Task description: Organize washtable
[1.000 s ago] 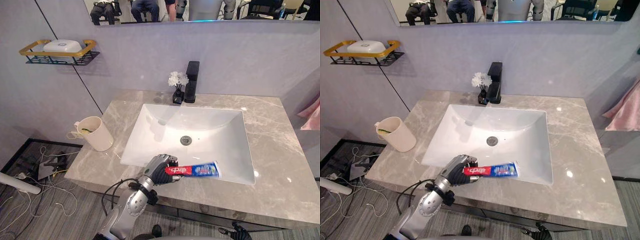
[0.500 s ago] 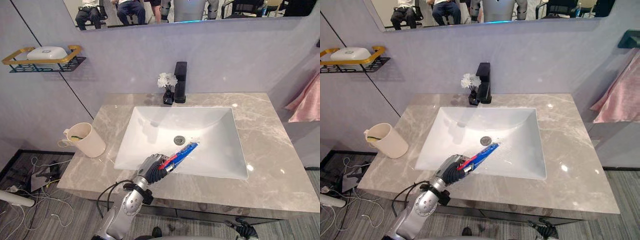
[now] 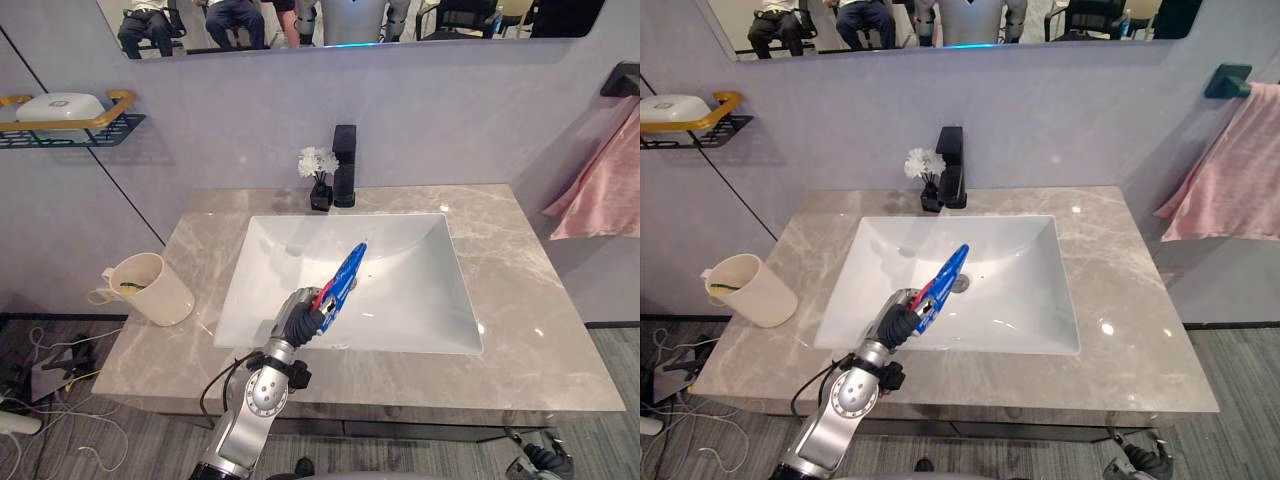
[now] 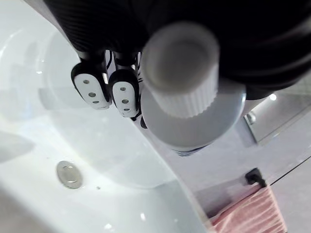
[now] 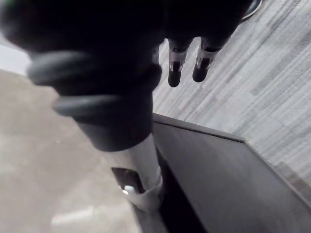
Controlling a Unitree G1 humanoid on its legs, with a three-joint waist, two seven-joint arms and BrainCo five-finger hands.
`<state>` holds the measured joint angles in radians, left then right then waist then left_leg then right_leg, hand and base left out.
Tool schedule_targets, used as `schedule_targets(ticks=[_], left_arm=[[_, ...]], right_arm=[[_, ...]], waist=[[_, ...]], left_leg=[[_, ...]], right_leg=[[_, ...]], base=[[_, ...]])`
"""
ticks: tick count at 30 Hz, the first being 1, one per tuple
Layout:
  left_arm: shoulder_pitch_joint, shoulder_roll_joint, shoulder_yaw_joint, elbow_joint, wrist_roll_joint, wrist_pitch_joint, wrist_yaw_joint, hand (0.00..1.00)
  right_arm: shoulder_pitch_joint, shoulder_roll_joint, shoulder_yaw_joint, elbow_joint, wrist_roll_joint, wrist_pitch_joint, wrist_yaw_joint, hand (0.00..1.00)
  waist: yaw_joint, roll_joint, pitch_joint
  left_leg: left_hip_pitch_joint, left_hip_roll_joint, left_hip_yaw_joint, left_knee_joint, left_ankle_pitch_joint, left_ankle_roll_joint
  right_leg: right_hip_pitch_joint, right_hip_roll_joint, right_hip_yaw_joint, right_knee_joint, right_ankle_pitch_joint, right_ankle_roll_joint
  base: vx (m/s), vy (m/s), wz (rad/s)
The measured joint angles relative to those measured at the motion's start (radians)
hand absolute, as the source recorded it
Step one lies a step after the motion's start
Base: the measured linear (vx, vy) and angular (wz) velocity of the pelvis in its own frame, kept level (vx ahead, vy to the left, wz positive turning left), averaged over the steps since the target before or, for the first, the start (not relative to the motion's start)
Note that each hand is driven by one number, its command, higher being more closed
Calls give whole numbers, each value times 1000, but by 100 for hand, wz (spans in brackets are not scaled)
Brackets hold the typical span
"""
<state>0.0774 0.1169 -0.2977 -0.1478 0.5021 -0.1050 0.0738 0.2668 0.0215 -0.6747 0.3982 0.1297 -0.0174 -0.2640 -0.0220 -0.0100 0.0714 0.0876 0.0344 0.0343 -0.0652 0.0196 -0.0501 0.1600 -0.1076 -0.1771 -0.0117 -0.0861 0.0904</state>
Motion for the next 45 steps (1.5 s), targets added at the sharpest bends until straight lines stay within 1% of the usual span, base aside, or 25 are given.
schedule_targets(ticks=[3,5,10,13,14,15,16,17,18,20,21,23,24,26,28,31,33,34,35,37,38,39,41,45], left_arm=[[-16,-21,28,-10,-11,1,2,100],[-16,-33,42,-10,-18,3,6,100],[-16,-36,53,-10,-20,11,4,100],[-16,-35,71,-10,-20,11,4,100],[-16,-33,79,-10,-19,11,4,100],[-16,-32,88,-10,-19,11,3,100],[-16,-31,93,-10,-19,10,3,100],[-16,-26,101,-10,-20,10,2,100],[-16,-22,105,-11,-20,10,0,100],[-15,-13,105,-24,-20,10,-7,100],[-14,-10,104,-31,-21,9,-8,100],[-13,6,103,-59,-30,2,-9,100],[-13,6,102,-63,-31,-2,-9,100],[-14,11,84,-74,-42,-7,-10,100],[-15,16,55,-74,-58,-15,-15,100],[-19,17,13,-74,-61,-16,-29,100],[-29,22,-13,-74,-62,-16,-29,100],[-35,25,-18,-74,-64,-16,-29,100],[-44,26,-20,-74,-71,-16,-29,100],[-73,27,-21,-74,-80,-15,-24,100],[-78,27,-22,-74,-80,-15,-23,100],[-86,27,-25,-75,-80,-15,-20,100],[-93,27,-27,-75,-80,-15,-15,100],[-100,27,-27,-75,-79,-14,-2,100]], right_arm=[[9,31,-35,-136,-23,12,-19,0],[17,32,-43,-209,-23,25,-22,0],[17,23,-101,-402,-45,28,-21,0],[12,-25,-104,-464,-51,28,-14,0],[0,-55,-104,-515,-49,22,-1,0],[-20,-97,-101,-559,-41,9,17,0],[-35,-119,-100,-575,-37,-2,28,0],[-66,-162,-91,-605,-12,-30,45,0],[-82,-181,-86,-618,-1,-46,54,0],[-134,-247,-47,-673,59,-102,97,0],[-144,-257,-36,-685,72,-113,106,0],[-196,-310,33,-723,159,-168,147,0],[-211,-325,53,-728,181,-176,158,0],[-280,-383,159,-730,274,-203,197,0],[-338,-413,255,-729,333,-216,226,0],[-410,-428,424,-720,429,-212,272,0],[-433,-428,524,-714,467,-201,298,0],[-436,-426,548,-708,472,-196,306,0],[-441,-422,579,-692,486,-189,314,0],[-453,-404,651,-636,499,-158,326,0],[-455,-395,665,-625,499,-149,330,0],[-456,-371,694,-610,501,-132,331,0],[-456,-347,721,-603,509,-126,332,0],[-457,-311,733,-586,509,-124,330,0]], waist=[[-7,-1,-2],[-17,0,-4],[-22,0,-28],[-23,-3,-36],[-25,-3,-36],[-24,-3,-36],[-24,-4,-36],[-22,-6,-36],[-21,-6,-36],[-19,-9,-36],[-19,-9,-36],[-18,-10,-36],[-18,-10,-36],[-17,-9,-37],[-17,-7,-38],[-5,-8,-38],[10,-8,-39],[12,-8,-39],[13,-8,-39],[21,-8,-39],[23,-8,-38],[32,-8,-38],[34,-8,-38],[34,-8,-38]], left_leg=[[3,1,22,7,-5,5],[9,1,25,7,-12,7],[18,1,49,1,-14,6],[21,0,62,12,-18,6],[22,0,66,15,-20,6],[24,0,70,16,-21,6],[25,0,73,16,-22,6],[26,0,78,19,-25,6],[26,0,79,21,-26,6],[23,-1,81,30,-32,7],[23,-1,80,30,-32,7],[22,-2,79,30,-32,7],[22,-3,78,30,-32,7],[19,-4,74,30,-32,7],[13,-6,65,30,-31,8],[6,-7,55,30,-30,8],[1,-9,50,31,-29,10],[-1,-11,46,31,-26,11],[-5,-13,39,31,-23,13],[-11,-19,25,29,-19,18],[-12,-19,23,28,-18,19],[-14,-20,17,27,-16,21],[-15,-23,7,21,-11,23],[-10,-35,-8,-11,11,28]], right_leg=[[-9,-2,18,14,0,1],[-12,-4,21,19,-2,3],[-28,-2,53,27,-3,6],[-28,-1,70,27,0,7],[-28,0,75,27,2,8],[-28,0,79,26,4,9],[-28,1,82,26,4,10],[-28,1,88,25,6,11],[-28,1,91,25,7,11],[-27,0,93,25,8,11],[-27,0,93,25,8,11],[-27,-1,92,25,8,11],[-27,-1,91,24,8,11],[-27,-3,86,24,8,11],[-27,-4,76,24,7,12],[-27,-4,67,23,7,12],[-26,-6,61,23,7,12],[-25,-7,57,23,7,12],[-24,-9,47,23,7,12],[-24,-16,34,23,7,12],[-24,-17,32,24,7,12],[-24,-20,23,25,7,12],[-24,-23,14,26,7,12],[-26,-30,-6,27,6,14]], base=[[-54,9,-15],[-74,10,-8],[-28,13,-18],[15,8,-15],[-4,9,-12],[-10,8,-11],[-18,8,-12],[-20,7,-10],[-32,9,-10],[-14,3,-2],[0,0,0],[0,0,0],[0,0,0],[-6,-3,6],[-8,-9,13],[1,-12,11],[20,-4,7],[10,-1,16],[-1,-1,23],[-14,4,21],[-28,5,13],[-19,0,11],[-27,-1,14],[-43,5,16]])
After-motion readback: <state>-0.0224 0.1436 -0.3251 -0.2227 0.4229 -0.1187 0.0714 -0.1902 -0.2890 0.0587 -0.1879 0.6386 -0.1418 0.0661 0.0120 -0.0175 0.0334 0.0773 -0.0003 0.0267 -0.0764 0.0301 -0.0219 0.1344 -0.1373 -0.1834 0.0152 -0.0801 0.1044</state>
